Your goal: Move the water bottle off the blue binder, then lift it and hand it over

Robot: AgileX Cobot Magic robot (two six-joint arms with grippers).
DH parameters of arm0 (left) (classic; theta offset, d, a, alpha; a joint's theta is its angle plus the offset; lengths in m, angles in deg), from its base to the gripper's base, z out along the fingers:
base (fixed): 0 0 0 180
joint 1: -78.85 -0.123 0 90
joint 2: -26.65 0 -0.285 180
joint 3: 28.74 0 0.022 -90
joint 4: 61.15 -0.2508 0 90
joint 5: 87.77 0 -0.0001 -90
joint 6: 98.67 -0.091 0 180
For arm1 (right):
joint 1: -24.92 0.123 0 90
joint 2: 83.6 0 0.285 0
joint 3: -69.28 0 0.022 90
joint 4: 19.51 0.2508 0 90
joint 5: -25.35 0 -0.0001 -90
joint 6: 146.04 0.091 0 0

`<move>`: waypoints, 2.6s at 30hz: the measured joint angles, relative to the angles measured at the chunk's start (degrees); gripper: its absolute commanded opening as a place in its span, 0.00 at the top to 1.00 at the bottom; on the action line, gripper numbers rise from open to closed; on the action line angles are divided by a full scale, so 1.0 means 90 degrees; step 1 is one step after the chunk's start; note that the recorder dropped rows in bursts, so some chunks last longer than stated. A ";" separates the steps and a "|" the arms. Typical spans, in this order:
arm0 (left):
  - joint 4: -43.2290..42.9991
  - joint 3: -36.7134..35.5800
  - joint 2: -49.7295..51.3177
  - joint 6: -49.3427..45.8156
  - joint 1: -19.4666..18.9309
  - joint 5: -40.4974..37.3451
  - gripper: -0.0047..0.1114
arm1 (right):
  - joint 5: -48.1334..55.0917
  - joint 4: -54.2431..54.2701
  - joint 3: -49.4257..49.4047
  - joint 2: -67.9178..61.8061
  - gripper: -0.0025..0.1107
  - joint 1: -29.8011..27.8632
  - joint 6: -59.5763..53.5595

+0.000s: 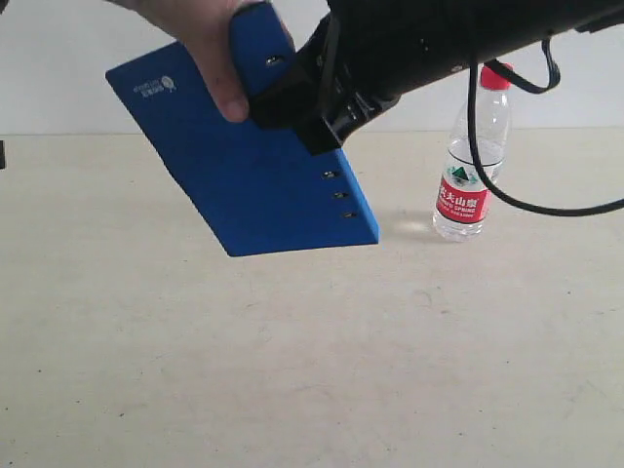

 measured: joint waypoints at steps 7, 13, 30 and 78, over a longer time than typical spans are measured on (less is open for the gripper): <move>0.0000 -0.0421 -0.1257 0.0009 0.0000 0.0739 0.92 | 0.0131 0.0158 0.0153 0.0000 0.83 0.0000 0.0047; 0.0025 -0.0605 -0.2093 0.0016 0.0000 0.0752 0.92 | 0.0458 0.0104 0.0169 0.0000 0.53 0.0000 0.0261; 0.0025 -0.1613 -0.4021 0.0178 0.0000 0.1391 0.92 | 0.0379 -0.2144 0.0169 0.1513 0.79 0.0000 0.2374; 0.0074 -0.1915 -0.5213 0.0484 0.0185 0.0099 0.92 | -0.4412 -0.4552 -0.7683 0.8737 0.98 0.0000 0.8896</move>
